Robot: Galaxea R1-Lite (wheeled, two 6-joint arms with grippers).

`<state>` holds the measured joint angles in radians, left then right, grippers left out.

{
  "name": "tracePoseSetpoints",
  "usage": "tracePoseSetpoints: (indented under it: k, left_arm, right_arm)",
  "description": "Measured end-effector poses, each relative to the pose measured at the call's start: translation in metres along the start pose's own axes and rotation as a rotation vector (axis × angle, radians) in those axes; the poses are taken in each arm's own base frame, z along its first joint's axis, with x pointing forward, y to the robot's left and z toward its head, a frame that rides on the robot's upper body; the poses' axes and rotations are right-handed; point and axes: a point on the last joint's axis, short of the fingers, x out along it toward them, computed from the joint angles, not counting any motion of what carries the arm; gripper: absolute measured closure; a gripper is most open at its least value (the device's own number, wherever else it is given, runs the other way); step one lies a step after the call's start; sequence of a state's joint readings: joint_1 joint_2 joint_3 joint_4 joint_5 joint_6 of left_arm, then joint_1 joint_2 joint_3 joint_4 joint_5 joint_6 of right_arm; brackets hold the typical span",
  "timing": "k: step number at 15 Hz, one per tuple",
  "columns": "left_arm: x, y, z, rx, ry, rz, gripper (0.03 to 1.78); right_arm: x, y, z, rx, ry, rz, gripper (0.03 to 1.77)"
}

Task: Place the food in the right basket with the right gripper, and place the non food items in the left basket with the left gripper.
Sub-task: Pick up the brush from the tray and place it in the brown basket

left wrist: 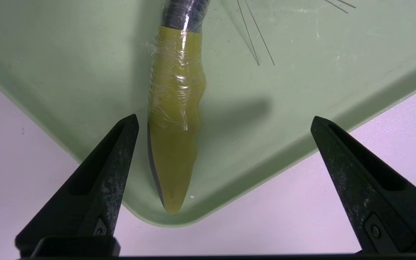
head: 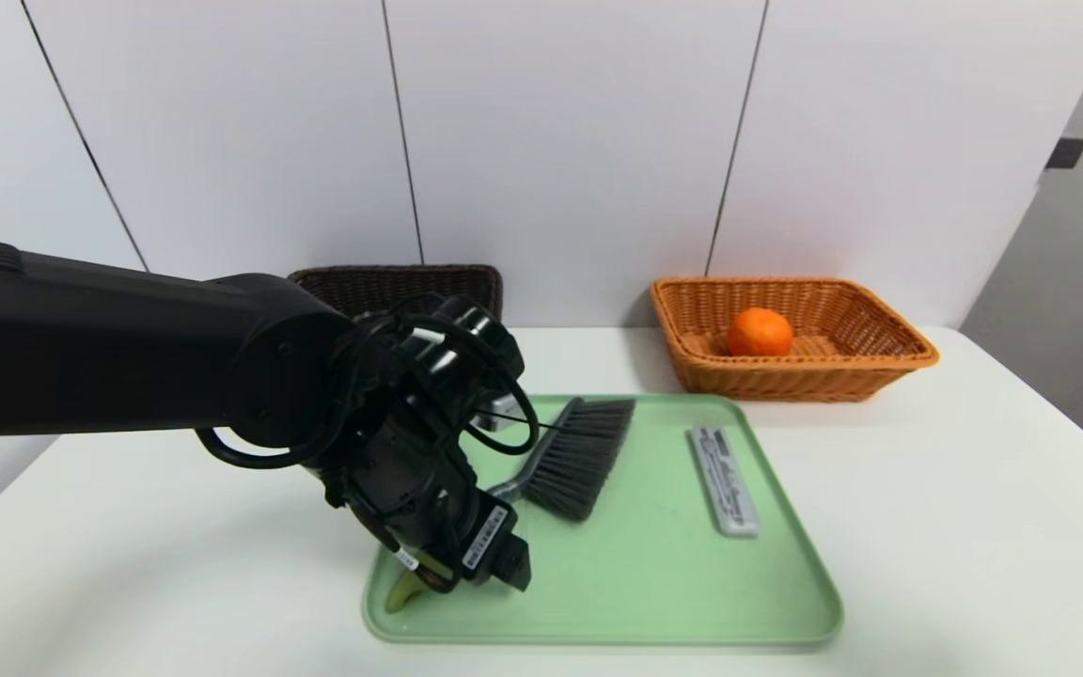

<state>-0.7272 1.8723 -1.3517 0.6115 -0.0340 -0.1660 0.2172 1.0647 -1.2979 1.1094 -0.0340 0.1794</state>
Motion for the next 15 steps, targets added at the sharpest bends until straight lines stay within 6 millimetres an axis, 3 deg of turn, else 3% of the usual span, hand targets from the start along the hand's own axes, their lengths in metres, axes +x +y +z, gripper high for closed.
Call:
tracePoseSetpoints:
  k: [15]
  left_arm:
    - [0.0092,0.0070,0.0004,0.030,0.017,0.084,0.12]
  right_arm:
    - [0.0011,-0.0001,-0.0008,-0.003,0.007,-0.002,0.10]
